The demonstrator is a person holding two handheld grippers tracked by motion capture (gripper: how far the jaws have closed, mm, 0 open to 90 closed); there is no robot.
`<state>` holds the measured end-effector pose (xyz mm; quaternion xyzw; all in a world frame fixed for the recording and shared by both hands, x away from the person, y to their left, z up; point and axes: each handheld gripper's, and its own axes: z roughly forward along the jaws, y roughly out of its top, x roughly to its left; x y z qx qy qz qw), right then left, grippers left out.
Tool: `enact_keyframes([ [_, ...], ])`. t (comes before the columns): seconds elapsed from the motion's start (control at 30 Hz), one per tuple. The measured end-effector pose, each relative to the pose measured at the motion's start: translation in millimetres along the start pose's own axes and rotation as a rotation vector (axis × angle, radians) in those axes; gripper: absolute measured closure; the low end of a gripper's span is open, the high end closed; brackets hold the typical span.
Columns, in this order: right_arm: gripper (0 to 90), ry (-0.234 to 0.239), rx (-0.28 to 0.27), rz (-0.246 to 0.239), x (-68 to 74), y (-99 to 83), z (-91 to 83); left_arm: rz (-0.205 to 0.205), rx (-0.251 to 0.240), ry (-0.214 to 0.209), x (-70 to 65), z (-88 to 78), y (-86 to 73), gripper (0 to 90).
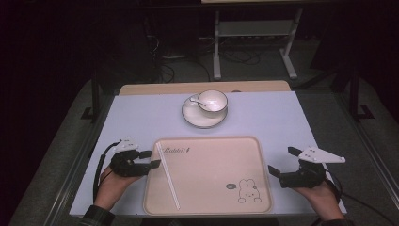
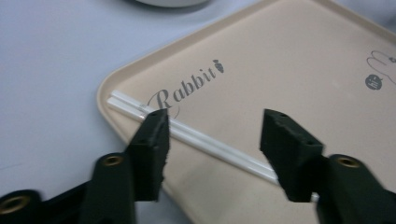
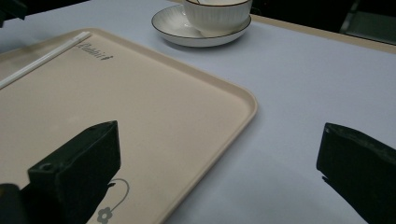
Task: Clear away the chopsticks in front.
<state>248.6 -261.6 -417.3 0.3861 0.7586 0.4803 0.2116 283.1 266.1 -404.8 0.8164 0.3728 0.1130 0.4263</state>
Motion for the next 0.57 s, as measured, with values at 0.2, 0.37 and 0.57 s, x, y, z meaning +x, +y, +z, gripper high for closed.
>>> enact_keyframes([
  [0.2,0.0,0.002,-0.008,0.001,0.2,0.3,-0.7,0.002,-0.074,0.017,0.7,-15.9,-19.0,21.7],
  [0.37,0.0,0.001,-0.012,-0.001,0.4,0.8,-0.8,0.012,-0.122,0.062,1.9,-24.2,-24.7,13.8],
  [0.57,0.0,-0.002,-0.012,-0.002,1.0,0.9,-1.5,0.027,-0.111,0.068,1.3,-22.3,-23.9,13.8],
])
